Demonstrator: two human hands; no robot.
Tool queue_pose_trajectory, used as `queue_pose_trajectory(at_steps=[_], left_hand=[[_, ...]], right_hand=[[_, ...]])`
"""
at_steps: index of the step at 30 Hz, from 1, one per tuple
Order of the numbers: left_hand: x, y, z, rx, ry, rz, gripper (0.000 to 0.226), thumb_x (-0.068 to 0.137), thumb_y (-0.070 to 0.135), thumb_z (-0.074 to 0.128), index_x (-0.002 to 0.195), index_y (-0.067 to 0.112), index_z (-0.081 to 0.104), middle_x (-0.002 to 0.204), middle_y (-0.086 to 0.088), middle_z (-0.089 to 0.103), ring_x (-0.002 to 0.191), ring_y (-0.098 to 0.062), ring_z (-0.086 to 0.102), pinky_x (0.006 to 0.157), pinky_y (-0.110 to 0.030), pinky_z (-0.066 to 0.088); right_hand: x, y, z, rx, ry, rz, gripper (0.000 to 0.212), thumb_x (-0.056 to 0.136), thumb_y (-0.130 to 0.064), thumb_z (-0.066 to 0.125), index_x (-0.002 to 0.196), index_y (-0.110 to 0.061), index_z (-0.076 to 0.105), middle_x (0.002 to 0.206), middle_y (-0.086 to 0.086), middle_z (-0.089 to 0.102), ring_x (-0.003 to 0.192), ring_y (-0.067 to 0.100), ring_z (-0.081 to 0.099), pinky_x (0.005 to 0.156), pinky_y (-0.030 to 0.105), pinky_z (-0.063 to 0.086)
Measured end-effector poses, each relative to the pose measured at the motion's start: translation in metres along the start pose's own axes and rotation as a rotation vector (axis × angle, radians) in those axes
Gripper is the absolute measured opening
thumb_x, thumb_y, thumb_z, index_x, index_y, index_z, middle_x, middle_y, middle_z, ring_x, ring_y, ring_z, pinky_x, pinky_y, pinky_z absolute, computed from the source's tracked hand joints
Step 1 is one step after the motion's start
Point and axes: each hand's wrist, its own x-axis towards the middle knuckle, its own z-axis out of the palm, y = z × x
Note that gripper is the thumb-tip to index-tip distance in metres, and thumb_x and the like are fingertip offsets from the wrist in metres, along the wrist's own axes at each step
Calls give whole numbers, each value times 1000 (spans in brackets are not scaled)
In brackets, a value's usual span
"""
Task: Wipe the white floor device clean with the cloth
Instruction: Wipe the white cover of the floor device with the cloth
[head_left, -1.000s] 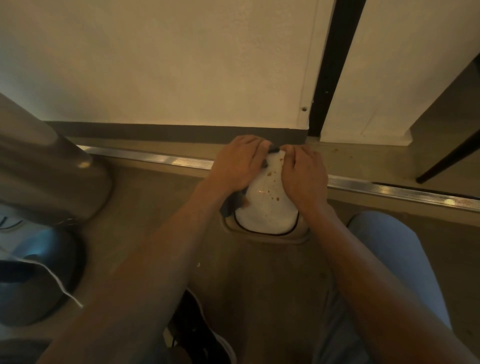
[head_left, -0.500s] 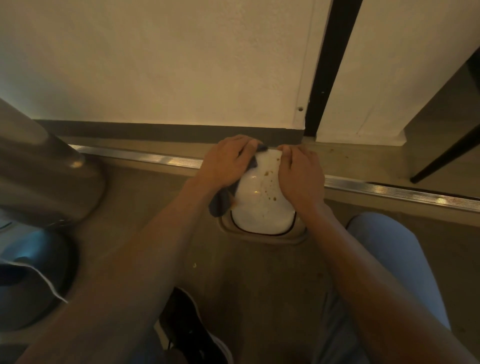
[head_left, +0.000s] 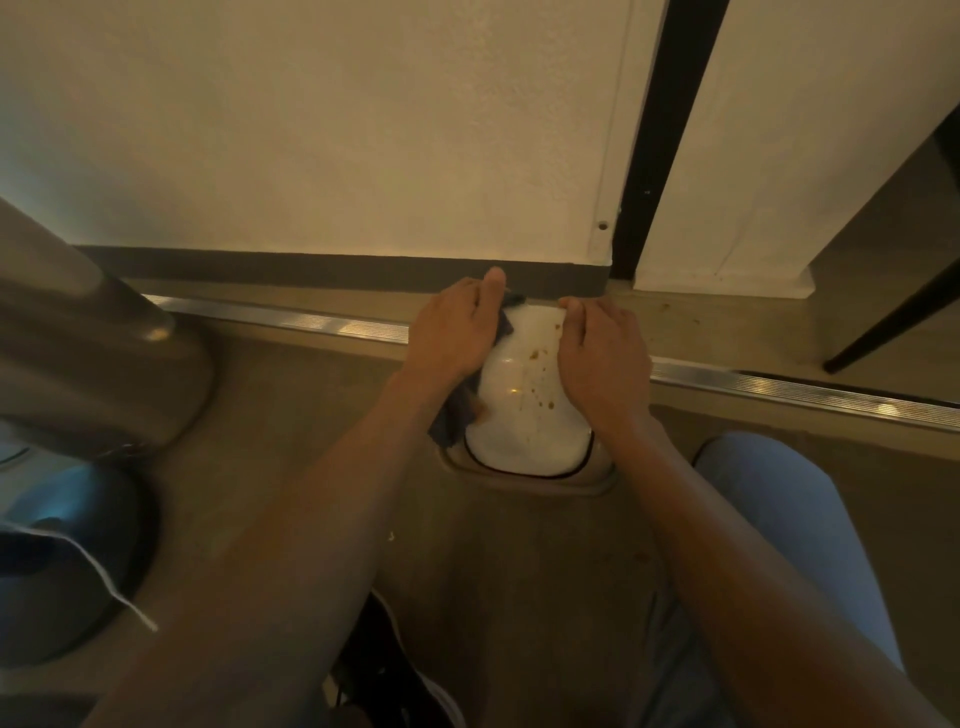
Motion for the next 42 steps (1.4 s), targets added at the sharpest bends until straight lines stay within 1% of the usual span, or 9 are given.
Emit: queue_pose_trajectory(at_steps=[2,8,11,15,21,27,34,39,42], left_hand=[[3,10,0,15,-14,-81,74,102,63,12,96,18,71,100,-5,67,99,-27,61,86,-38,44],[-29,-8,4,-68,132,331,45,108,38,28,116,29,72,126,7,65,122,-10,50,103,-21,34],[-14,-10,4,-154,64,190,43,107,37,30,113,30,72,122,5,65,114,-12,56,95,-26,41],[6,9,6,39,-20,80,37,102,34,39,107,18,72,112,-2,66,103,-21,60,85,-32,44],[-25,-1,7,11,145,436,31,102,34,48,118,24,72,124,7,68,118,-11,55,102,-17,34],[5,2,9,19,68,-46,35,98,35,40,99,20,71,106,-1,67,96,-20,60,79,-30,42],[-27,-10,11,-32,230,569,28,101,26,50,113,17,74,119,2,71,116,-13,59,107,-26,41],[-1,0,5,-19,64,136,35,102,33,40,107,19,72,109,0,68,100,-17,60,92,-39,49],[4,17,7,80,29,186,34,98,35,42,104,23,73,107,2,69,99,-20,61,89,-38,51]], right_hand=[[0,0,0,-5,3,2,32,106,-25,34,106,-13,64,100,3,62,95,12,48,86,27,38],[0,1,0,-1,23,0,30,106,-23,37,104,-9,64,100,7,63,94,15,52,89,30,40],[-1,0,0,5,23,-8,32,106,-23,36,107,-10,65,102,7,64,94,11,49,92,30,41],[-1,-5,-3,4,19,-17,32,106,-20,36,107,-8,66,101,8,65,98,19,56,94,37,45],[-3,-6,-6,15,21,-37,28,104,-14,40,100,-5,65,97,12,66,93,24,57,91,39,44],[-3,-7,-7,17,5,-30,30,105,-17,37,104,-7,65,98,9,64,95,22,55,90,34,41],[-3,-7,-6,8,34,-47,28,104,-14,39,97,-5,65,93,12,64,86,18,51,89,39,43],[-2,-5,-5,-2,25,-49,32,105,-17,37,103,-5,66,95,11,64,90,25,56,91,43,46],[-2,-5,-4,-4,32,-63,29,104,-15,38,99,-4,66,93,12,65,89,26,57,90,41,45]])
